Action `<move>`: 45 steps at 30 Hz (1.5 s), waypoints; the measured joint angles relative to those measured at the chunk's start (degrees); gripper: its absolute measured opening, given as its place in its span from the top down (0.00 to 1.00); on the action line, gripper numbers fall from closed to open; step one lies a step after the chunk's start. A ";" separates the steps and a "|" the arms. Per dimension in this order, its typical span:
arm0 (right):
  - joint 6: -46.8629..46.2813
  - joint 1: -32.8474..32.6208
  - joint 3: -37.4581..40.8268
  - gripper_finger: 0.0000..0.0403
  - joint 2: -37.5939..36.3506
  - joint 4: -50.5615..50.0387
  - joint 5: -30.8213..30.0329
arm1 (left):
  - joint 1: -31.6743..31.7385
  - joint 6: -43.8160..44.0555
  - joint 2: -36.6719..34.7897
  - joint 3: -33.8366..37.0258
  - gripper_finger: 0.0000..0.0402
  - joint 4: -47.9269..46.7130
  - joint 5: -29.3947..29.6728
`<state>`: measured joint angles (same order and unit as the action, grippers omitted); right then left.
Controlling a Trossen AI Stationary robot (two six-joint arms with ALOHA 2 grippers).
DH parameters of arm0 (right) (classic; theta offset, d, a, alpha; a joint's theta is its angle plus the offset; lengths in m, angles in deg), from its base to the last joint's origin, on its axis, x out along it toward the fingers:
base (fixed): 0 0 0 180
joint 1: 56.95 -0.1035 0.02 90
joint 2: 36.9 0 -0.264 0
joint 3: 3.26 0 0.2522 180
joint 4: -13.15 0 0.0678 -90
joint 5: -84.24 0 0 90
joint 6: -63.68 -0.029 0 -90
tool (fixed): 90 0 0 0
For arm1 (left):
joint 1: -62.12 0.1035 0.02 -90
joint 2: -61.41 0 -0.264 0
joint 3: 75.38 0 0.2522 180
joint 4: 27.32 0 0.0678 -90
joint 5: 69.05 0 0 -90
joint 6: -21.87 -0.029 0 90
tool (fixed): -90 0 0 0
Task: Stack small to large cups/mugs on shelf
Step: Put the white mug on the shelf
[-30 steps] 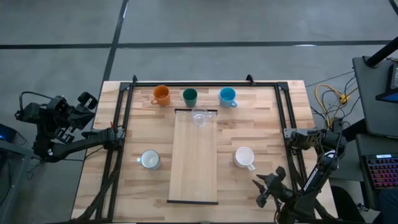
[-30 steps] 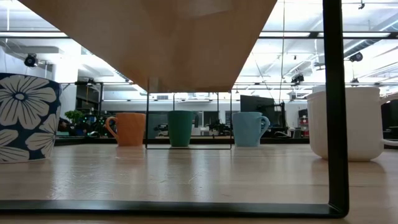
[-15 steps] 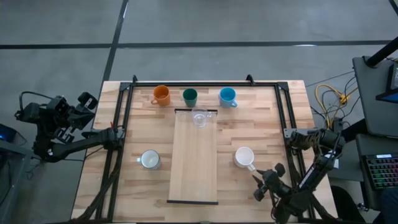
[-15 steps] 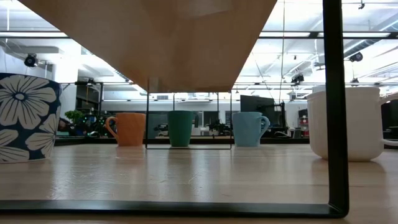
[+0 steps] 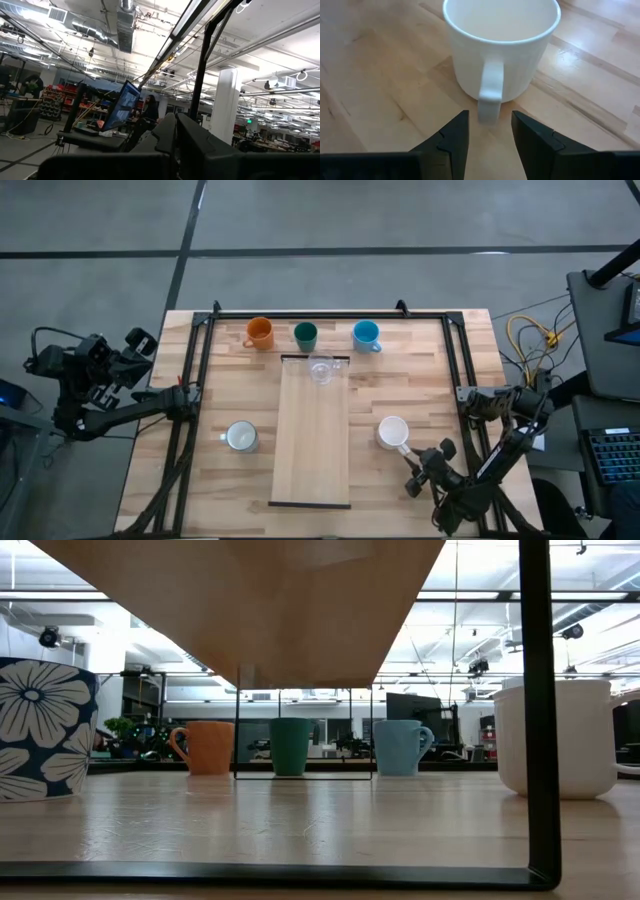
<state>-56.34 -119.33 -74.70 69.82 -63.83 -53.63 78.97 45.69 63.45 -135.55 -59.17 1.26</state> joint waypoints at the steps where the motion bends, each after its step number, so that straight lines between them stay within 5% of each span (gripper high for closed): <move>1: 0.02 0.18 0.31 0.65 0.00 0.49 -0.16 | 0.01 0.01 0.00 0.00 0.99 0.00 0.00; 16: 0.02 0.91 1.83 0.68 0.00 2.64 -3.26 | 0.00 0.02 0.00 0.00 0.99 0.00 -0.02; 30: 0.78 0.94 2.22 0.89 0.00 4.02 -3.29 | 0.01 0.02 0.02 0.00 0.99 0.00 -0.04; 45: 1.59 1.82 2.11 0.89 -0.69 5.17 -4.82 | -0.01 -0.02 0.02 0.00 0.99 0.00 -0.09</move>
<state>-54.75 -117.51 -72.59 69.13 -58.66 -58.45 78.96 45.67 63.47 -135.55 -59.17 1.18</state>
